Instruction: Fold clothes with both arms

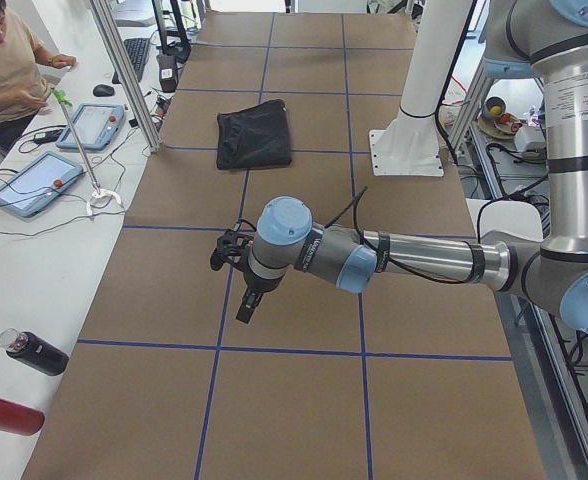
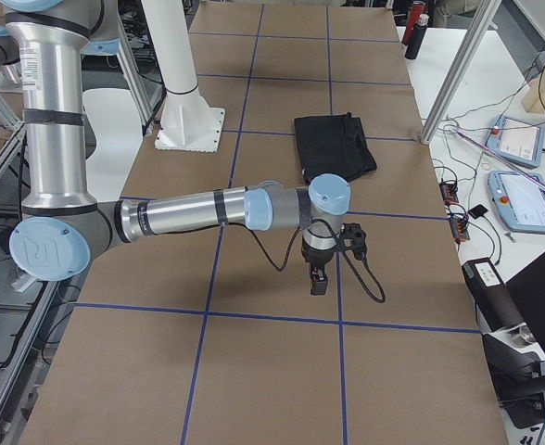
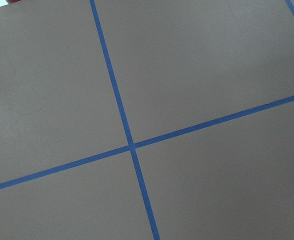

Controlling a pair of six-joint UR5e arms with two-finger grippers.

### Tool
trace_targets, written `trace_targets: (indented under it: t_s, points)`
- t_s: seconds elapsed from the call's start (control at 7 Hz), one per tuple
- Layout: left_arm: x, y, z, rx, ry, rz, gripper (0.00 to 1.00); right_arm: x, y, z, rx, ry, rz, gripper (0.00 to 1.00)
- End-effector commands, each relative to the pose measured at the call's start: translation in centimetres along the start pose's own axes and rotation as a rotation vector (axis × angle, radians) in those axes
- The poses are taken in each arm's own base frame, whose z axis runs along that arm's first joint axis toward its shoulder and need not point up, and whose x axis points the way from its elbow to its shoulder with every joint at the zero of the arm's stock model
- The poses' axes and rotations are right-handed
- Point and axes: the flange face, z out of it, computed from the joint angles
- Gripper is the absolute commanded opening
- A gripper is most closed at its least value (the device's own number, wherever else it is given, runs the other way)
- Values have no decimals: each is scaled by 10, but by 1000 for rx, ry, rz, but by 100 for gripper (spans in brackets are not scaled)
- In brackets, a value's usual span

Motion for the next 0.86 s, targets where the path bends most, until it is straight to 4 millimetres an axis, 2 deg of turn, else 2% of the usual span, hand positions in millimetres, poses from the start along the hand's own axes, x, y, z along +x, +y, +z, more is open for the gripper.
trace_targets:
  t_s: [0.0,0.29,0.71]
  points:
    - [2,-1,-1,4,1,6,100,-9,-1,-9,19,-9,-14,100]
    - [2,3,-1,2,2,5,100,-18,-1,-19,39,-15,-34,100]
    - [7,3,-6,9,1,12,100,-28,-3,-13,28,-8,-56,100]
